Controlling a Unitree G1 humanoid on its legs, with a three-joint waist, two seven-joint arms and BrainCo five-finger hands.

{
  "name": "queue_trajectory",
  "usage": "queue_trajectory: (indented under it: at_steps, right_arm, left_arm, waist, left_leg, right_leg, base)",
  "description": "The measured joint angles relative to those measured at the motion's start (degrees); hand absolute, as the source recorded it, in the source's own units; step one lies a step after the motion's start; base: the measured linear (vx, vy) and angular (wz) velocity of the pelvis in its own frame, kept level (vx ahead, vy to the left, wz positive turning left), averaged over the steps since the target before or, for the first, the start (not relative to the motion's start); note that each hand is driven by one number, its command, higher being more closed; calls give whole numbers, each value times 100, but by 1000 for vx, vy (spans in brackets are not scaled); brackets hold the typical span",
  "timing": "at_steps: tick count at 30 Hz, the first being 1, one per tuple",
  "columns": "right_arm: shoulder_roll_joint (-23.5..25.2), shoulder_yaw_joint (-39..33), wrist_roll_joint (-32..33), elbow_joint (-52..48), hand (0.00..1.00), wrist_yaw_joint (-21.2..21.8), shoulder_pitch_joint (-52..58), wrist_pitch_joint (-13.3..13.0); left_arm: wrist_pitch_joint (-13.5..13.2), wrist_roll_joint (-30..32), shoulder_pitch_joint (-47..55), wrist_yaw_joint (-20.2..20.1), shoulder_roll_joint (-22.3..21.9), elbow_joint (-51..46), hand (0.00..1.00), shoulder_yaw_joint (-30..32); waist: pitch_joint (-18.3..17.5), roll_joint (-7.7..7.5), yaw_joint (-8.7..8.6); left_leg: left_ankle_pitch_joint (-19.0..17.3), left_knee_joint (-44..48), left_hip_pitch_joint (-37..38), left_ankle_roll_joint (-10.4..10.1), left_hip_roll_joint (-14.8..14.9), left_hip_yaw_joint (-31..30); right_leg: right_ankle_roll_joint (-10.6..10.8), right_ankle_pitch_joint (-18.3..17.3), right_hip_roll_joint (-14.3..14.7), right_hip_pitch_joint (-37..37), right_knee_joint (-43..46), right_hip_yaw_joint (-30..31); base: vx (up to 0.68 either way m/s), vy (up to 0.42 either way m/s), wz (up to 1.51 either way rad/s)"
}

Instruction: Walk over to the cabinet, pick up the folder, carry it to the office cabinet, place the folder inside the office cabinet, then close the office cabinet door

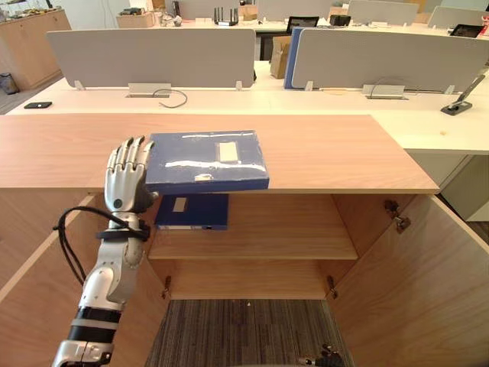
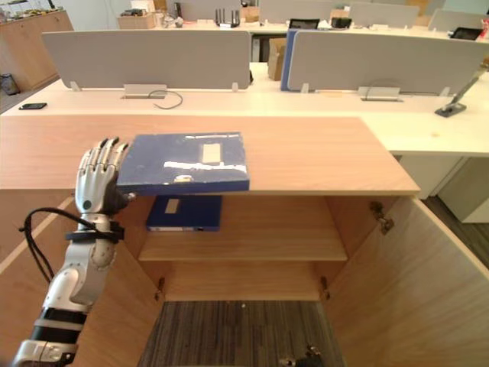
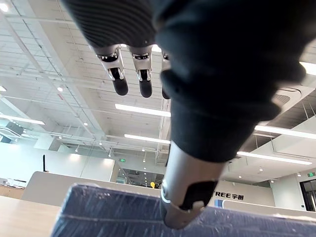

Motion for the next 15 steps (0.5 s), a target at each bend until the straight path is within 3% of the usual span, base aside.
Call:
queue_trajectory:
  at_steps: [15]
  right_arm:
    - [-85,-225,125,14,0,-6,-1,39]
  left_arm:
    - [5,-15,-621,-221,52,1114,0,-481]
  waist:
    - [-16,83,-218]
  left_leg:
    - [-39,-8,94,-61,16,54]
  right_leg:
    - [-22,17,22,94,-90,57]
  base:
    - [-13,4,-1]
